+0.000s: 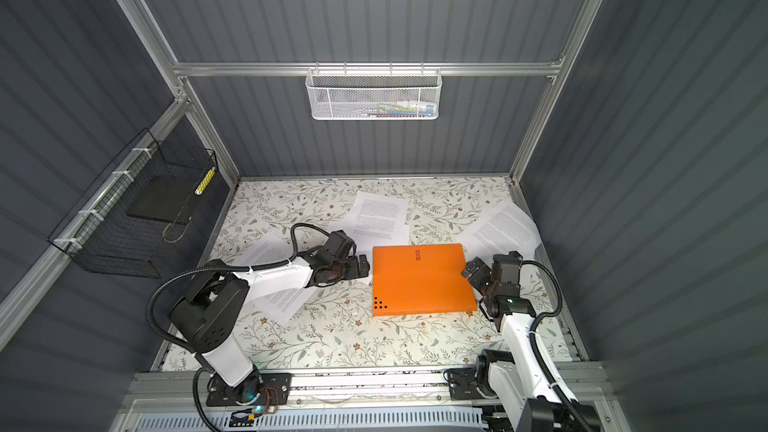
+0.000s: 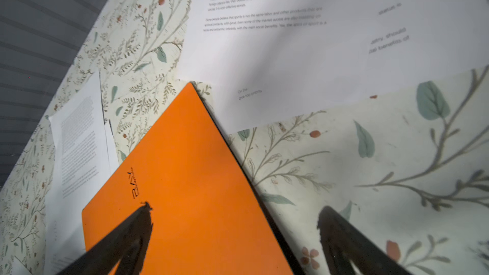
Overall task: Put the files into the folder
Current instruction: 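Move both grippers toward the orange folder's edges nearest each gripper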
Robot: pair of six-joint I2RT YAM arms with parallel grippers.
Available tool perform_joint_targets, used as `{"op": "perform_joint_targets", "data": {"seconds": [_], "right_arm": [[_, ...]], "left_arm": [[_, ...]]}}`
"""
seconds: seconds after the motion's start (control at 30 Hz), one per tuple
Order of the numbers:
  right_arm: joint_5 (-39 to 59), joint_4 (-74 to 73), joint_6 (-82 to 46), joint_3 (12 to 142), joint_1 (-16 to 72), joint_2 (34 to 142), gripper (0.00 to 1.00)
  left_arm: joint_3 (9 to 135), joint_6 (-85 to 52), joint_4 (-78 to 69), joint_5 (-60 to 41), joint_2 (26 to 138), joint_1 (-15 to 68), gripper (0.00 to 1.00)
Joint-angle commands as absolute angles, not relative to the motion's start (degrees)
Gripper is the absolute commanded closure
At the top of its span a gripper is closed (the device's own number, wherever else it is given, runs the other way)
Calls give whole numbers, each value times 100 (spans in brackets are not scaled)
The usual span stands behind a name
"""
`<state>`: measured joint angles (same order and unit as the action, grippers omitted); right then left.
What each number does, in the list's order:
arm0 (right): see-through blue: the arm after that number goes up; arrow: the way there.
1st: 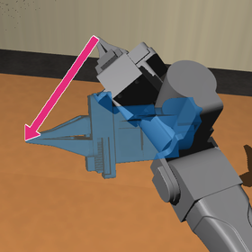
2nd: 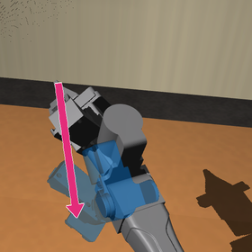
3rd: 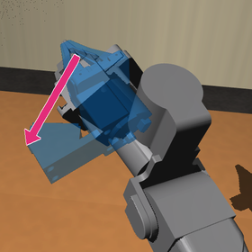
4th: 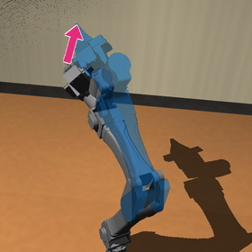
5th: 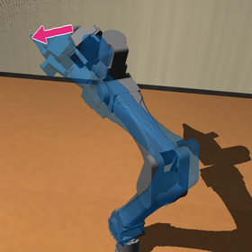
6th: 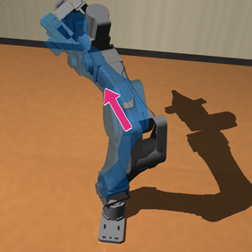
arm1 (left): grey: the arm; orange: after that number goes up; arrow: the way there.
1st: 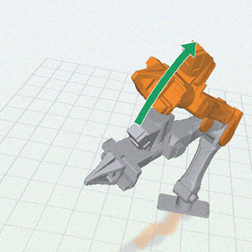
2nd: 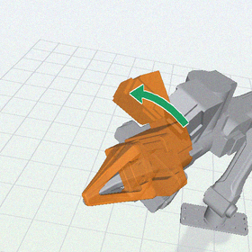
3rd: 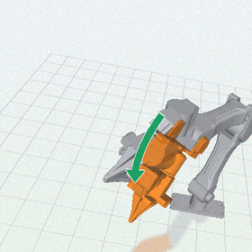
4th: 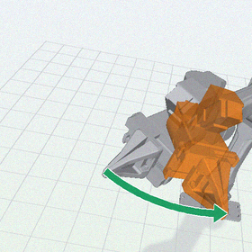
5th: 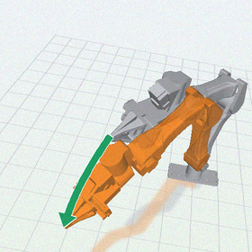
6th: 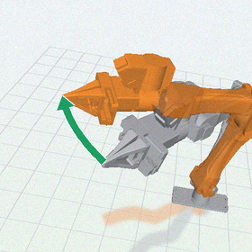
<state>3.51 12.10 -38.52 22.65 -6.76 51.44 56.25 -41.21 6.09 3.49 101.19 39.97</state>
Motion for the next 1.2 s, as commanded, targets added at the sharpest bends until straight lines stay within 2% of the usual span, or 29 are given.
{"op": "perform_joint_targets", "data": {"seconds": [0.0,0.3,0.43,0.53,0.6,0.83,1.03,1.17], "right_arm": [[428,1314,-3848,2485,-745,5442,1],[509,1368,-4033,2593,-910,5946,1],[540,1374,-4099,2581,-926,6018,1],[657,1397,-4120,2599,-940,6096,1],[672,1430,-4134,2610,-940,6146,1],[1319,1311,-4240,2530,-935,6378,1],[2164,1125,-4677,2311,-865,6552,1],[2110,1068,-5126,2226,-305,6264,1]], "left_arm": [[5871,-4067,933,198,10936,3767,0],[7620,-3225,1088,-639,12394,3454,0],[8902,-3007,1338,-1502,13092,3453,0],[9385,-3058,1035,-2383,13262,3396,0],[9493,-3073,1025,-2374,13094,3341,0],[8475,-2755,1497,-1358,11225,3356,0],[7082,-2655,2029,-1478,10029,3366,0],[6217,-2870,2223,-1567,9429,3366,0]]}}
